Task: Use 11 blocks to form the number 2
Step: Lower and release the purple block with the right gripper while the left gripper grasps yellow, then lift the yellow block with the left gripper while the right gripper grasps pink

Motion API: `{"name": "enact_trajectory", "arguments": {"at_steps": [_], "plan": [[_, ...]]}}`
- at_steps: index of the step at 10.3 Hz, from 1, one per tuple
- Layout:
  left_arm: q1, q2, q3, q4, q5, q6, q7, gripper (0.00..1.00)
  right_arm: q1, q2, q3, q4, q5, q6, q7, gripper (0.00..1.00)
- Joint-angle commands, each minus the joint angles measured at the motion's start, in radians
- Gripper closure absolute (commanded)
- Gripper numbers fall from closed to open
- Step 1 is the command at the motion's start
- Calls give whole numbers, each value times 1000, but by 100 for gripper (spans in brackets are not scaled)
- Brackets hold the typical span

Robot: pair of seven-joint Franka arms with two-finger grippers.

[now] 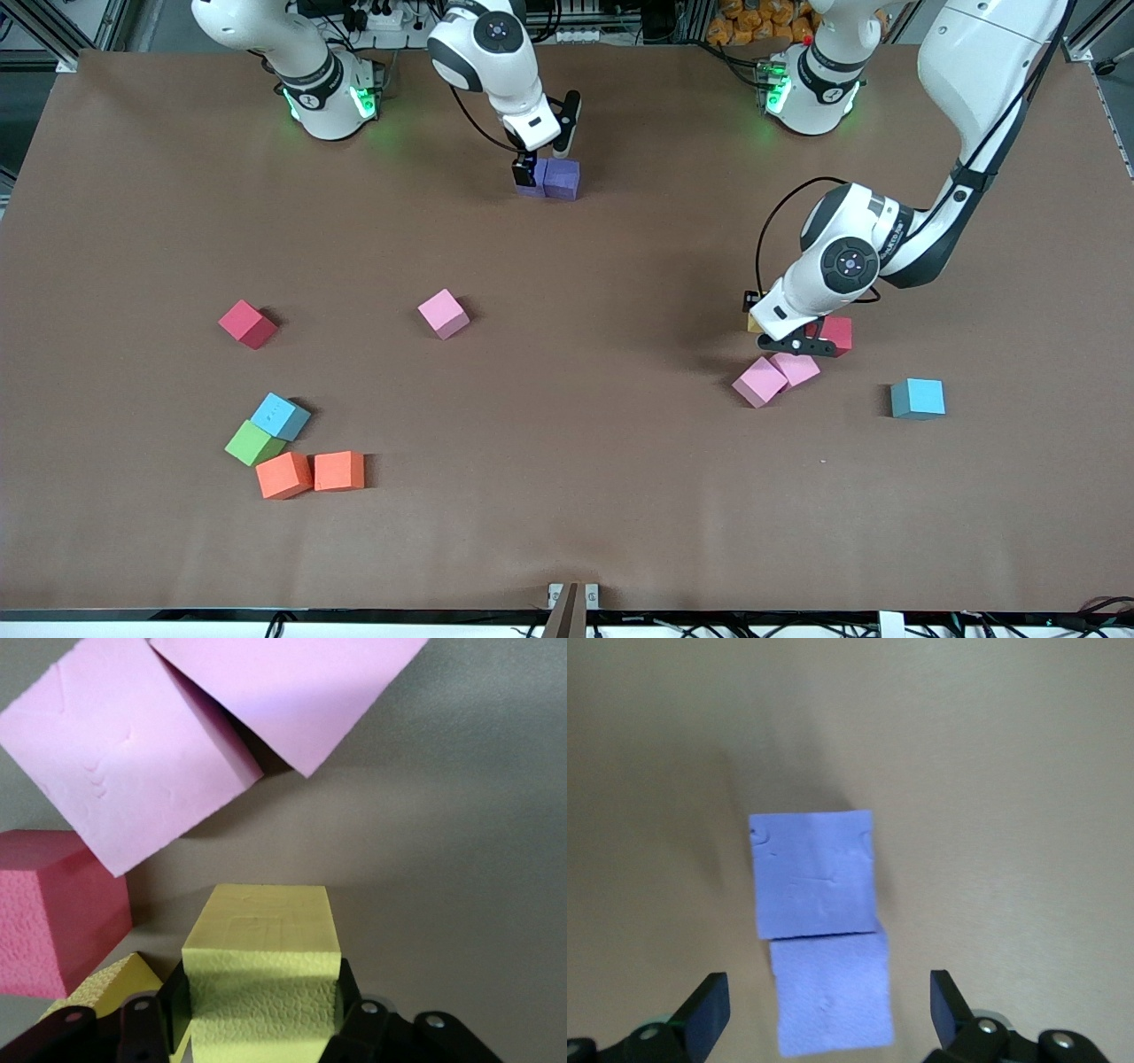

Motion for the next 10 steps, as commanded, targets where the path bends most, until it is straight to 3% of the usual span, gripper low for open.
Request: {"name": "enact_trajectory", "arguments": {"at_steps": [1, 3, 4, 6, 8, 10], "plan": [[8, 2, -8, 8, -19, 8, 6, 47, -58, -43, -84, 49, 19, -90, -14, 0], [-4, -8, -14, 16, -17, 8, 17, 47, -122, -17, -248, 133, 13, -110, -37, 0], [-4, -10, -50, 19, -19, 6, 17, 46, -202, 17, -272, 210, 15, -207, -80, 0], [-1, -31, -92, 21, -17, 3, 20, 43, -331, 132, -272, 434, 21, -494, -123, 0], [4, -51, -144, 19, -17, -13, 56, 39, -414, 208, -267, 491, 24, -494, -129, 0], [8, -74, -176, 19, -17, -47, 113, 51, -452, 271, -267, 526, 26, -481, -120, 0]]}}
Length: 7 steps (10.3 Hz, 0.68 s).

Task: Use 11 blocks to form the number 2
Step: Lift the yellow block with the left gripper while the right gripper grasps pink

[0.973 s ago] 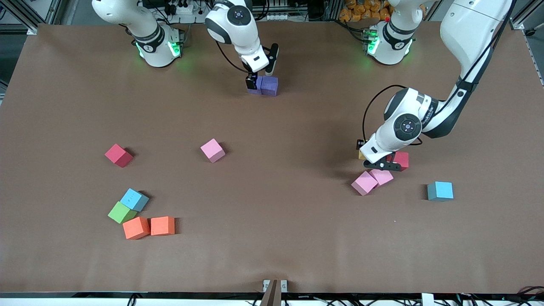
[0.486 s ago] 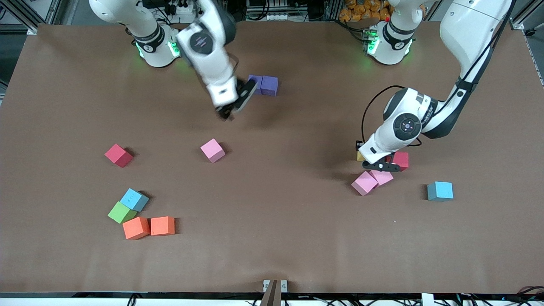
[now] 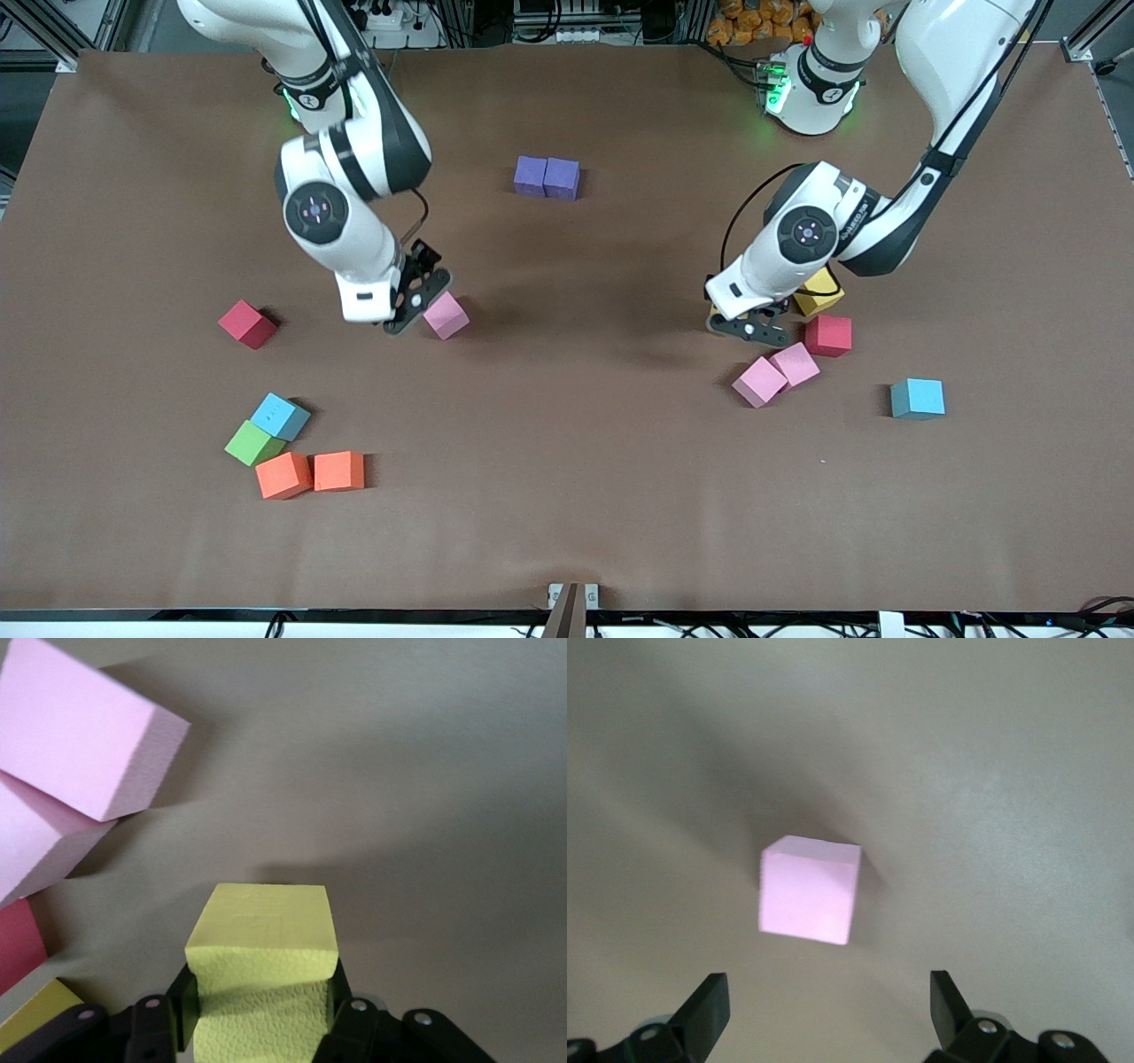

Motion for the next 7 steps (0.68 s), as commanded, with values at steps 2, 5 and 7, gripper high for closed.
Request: {"name": "enact_trajectory", "arguments": {"at_steps": [2, 5, 7], "plan": [[15, -59, -56, -10, -17, -68, 98, 54, -34, 71, 14, 39, 100, 46, 7, 0], [16, -93, -78, -9, -17, -96, 282, 60, -28, 106, 15, -16, 212, 168, 7, 0], [16, -94, -96, -12, -17, -98, 466, 60, -17, 112, 24, -64, 252, 218, 5, 0]]}}
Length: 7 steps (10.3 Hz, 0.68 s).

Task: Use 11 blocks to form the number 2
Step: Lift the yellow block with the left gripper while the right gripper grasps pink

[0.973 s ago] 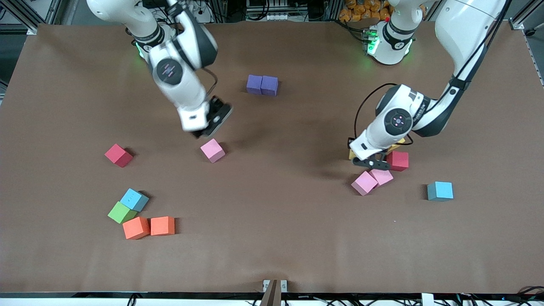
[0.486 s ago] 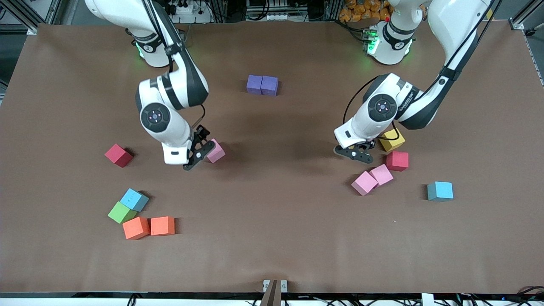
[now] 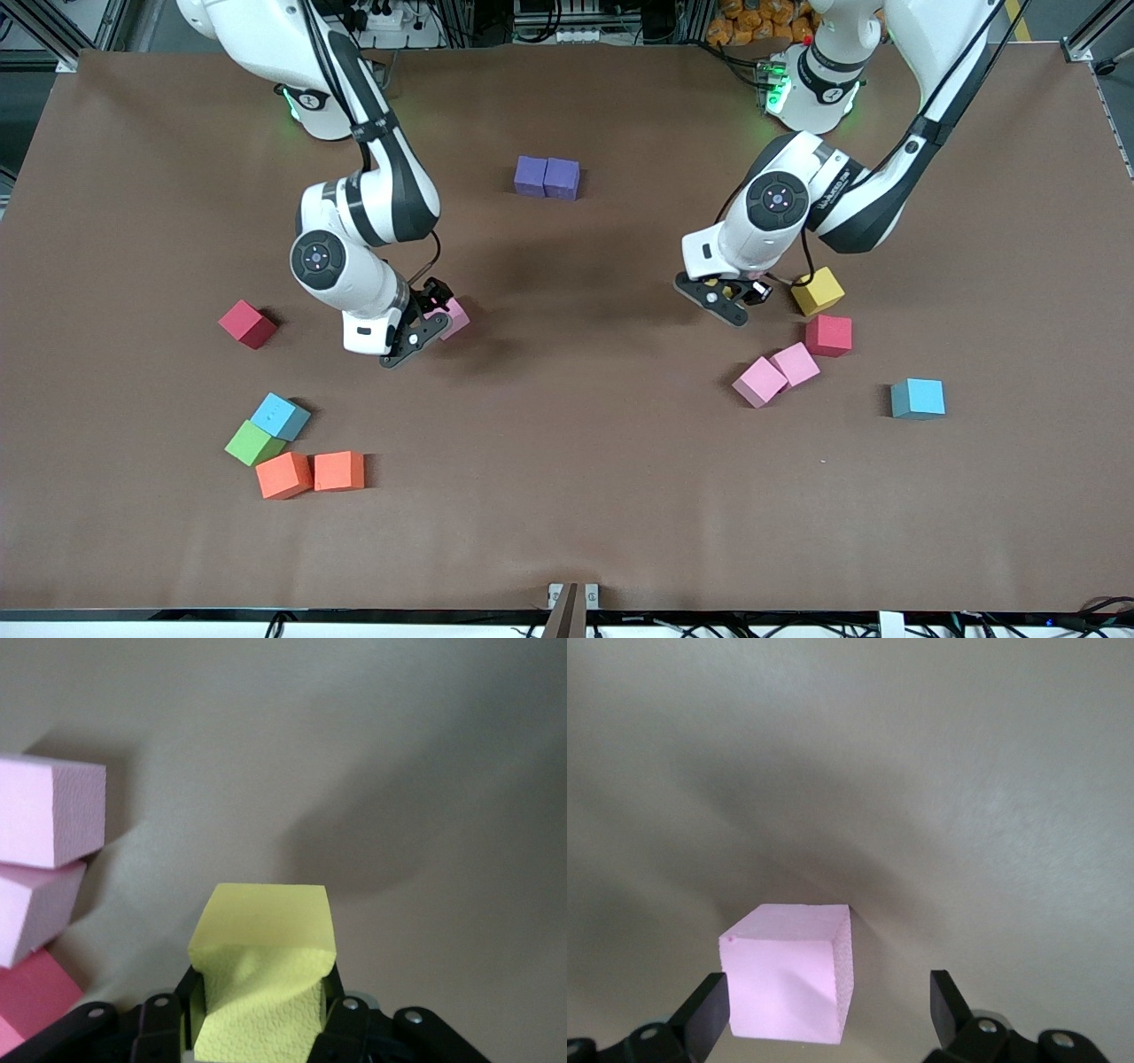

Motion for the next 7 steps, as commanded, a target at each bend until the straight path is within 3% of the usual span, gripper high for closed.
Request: {"name": "enact_trajectory", "arguments": {"at_steps": [1, 2, 5, 7], "plan": [[15, -45, -54, -19, -17, -17, 154, 61, 19, 4, 22, -81, 51, 104, 2, 0], [13, -58, -95, -24, -17, -17, 154, 62, 31, 7, 25, -90, 111, 105, 2, 0], [1, -50, -188, -31, -8, -17, 154, 64, 43, 6, 27, -117, 145, 116, 2, 0], [-49, -46, -214, -51, 19, -15, 156, 65, 43, 6, 27, -122, 147, 117, 2, 0]]}}
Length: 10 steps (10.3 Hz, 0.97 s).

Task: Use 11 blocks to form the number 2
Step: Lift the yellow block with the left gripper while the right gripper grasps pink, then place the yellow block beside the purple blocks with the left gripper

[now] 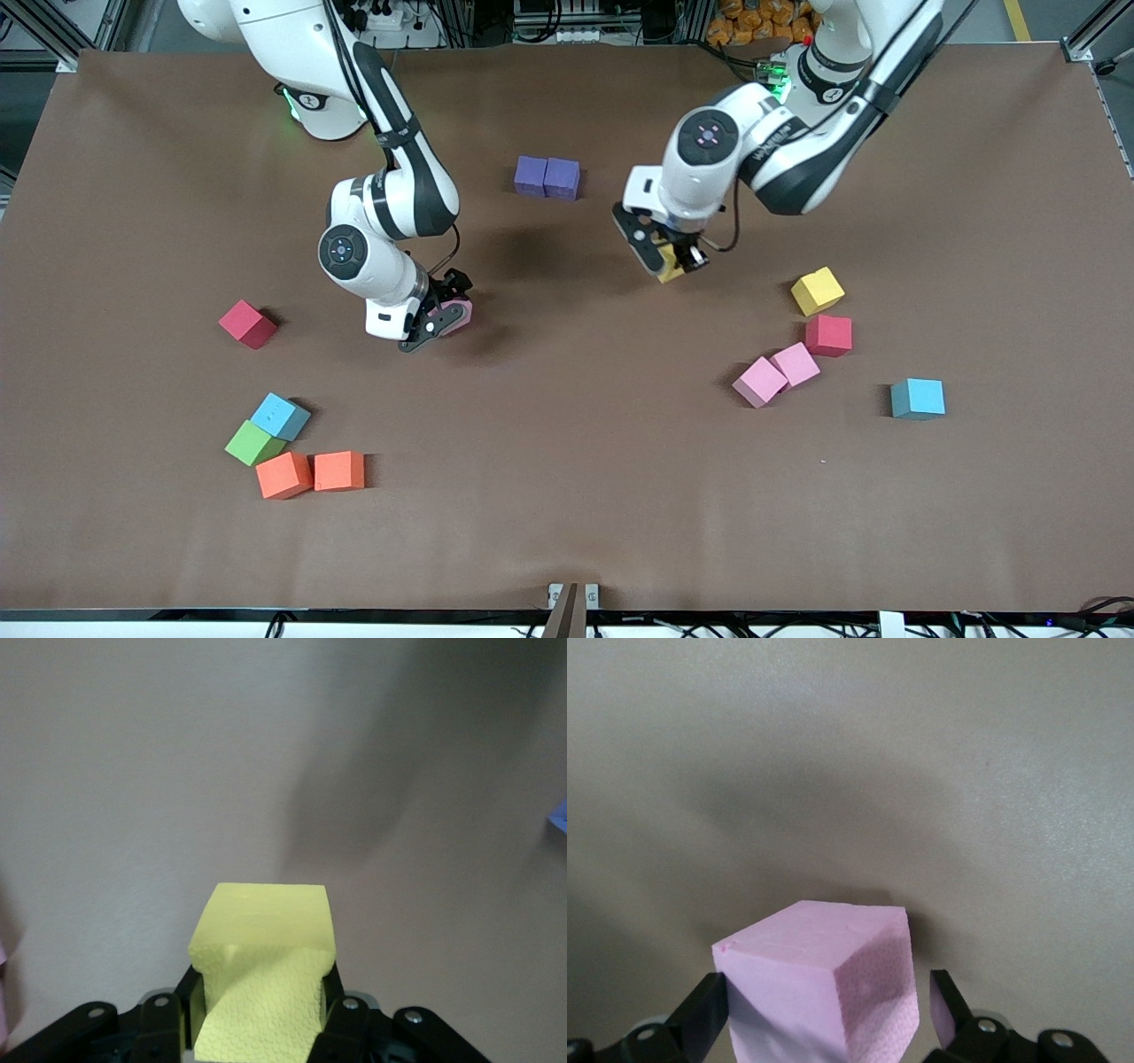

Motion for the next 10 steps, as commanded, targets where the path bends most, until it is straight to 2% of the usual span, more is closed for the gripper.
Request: {"name": "enact_trajectory", "arguments": {"at_steps": [1, 3, 6, 10], "plan": [[-66, -21, -15, -30, 61, -5, 21, 65, 2, -11, 0, -31, 20, 18, -1, 0], [-103, 8, -15, -36, 72, -5, 21, 65, 1, -11, 0, -40, 36, 26, -1, 0], [-187, 20, -13, -48, 72, -14, 10, 65, -17, -6, 0, -48, 161, 44, -12, 0], [-272, 63, -8, -48, 112, -55, -2, 66, -73, -8, -2, -12, 175, 27, -29, 0]]}}
